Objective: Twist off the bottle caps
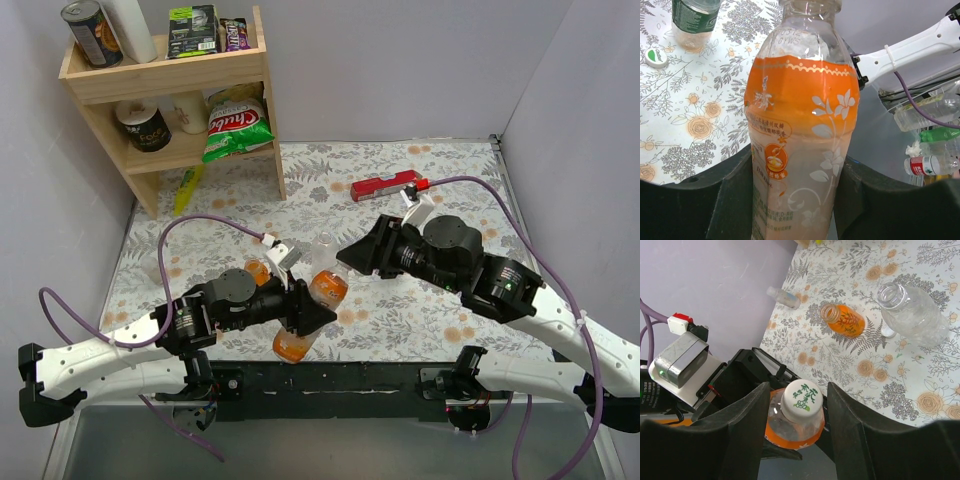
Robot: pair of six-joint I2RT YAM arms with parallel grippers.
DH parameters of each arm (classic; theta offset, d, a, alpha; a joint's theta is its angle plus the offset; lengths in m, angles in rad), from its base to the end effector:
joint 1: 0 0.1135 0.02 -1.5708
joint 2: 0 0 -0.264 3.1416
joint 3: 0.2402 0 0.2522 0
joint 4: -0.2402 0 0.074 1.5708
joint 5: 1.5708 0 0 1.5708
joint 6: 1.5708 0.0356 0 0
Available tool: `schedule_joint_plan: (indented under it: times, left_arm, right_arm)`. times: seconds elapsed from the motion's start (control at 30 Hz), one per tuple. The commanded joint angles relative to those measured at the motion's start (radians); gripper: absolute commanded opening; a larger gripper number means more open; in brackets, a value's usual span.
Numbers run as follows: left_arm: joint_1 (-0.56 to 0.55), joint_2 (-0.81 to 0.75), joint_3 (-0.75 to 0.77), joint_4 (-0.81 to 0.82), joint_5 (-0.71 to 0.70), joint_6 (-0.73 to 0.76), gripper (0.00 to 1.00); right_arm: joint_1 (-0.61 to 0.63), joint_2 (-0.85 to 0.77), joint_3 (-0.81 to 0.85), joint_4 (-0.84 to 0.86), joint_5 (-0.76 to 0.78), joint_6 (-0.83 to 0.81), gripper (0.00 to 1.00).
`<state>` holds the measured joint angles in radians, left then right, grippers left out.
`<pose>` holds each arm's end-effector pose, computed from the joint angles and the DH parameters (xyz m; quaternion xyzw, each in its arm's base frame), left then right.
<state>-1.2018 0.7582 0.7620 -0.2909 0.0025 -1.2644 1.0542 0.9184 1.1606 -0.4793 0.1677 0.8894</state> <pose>0.0642 -0.1662 0.3249 -0.0243 0.8006 -0.5652 0.1974 0.0986 0.1616 0.4147 -0.0128 0.7846 0.4719 0.4019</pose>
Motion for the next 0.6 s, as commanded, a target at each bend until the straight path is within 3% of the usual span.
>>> schedule_joint_plan:
  times: [0.0, 0.23, 0.33, 0.37, 0.47, 0.57]
  left_arm:
    - [-0.002, -0.013, 0.046, 0.022, -0.021, 0.005, 0.27]
    - [-0.002, 0.003, 0.054, 0.021, -0.015, 0.01, 0.26]
    - [-0.004, 0.006, 0.059, 0.022, -0.012, 0.014, 0.26]
    - [-0.002, 0.003, 0.059, 0.021, -0.007, 0.017, 0.26]
    - [-0.002, -0.013, 0.043, 0.045, -0.004, 0.01, 0.27]
    - [-0.004, -0.043, 0.01, 0.113, 0.069, 0.002, 0.27]
  right_arm:
    - [0.0, -0.026, -0.019, -0.013, 0.03, 0.014, 0.57]
    - [0.0, -0.038, -0.044, 0.021, 0.02, 0.022, 0.52]
    - [0.0, -0.042, -0.052, 0.04, 0.018, 0.019, 0.45]
    - [0.0, -0.052, -0.056, 0.051, 0.018, 0.017, 0.32]
    - [0.001, -0.073, -0.088, 0.117, 0.009, 0.008, 0.08]
    - [0.0, -0.099, -0.13, 0.213, -0.022, -0.026, 0.01]
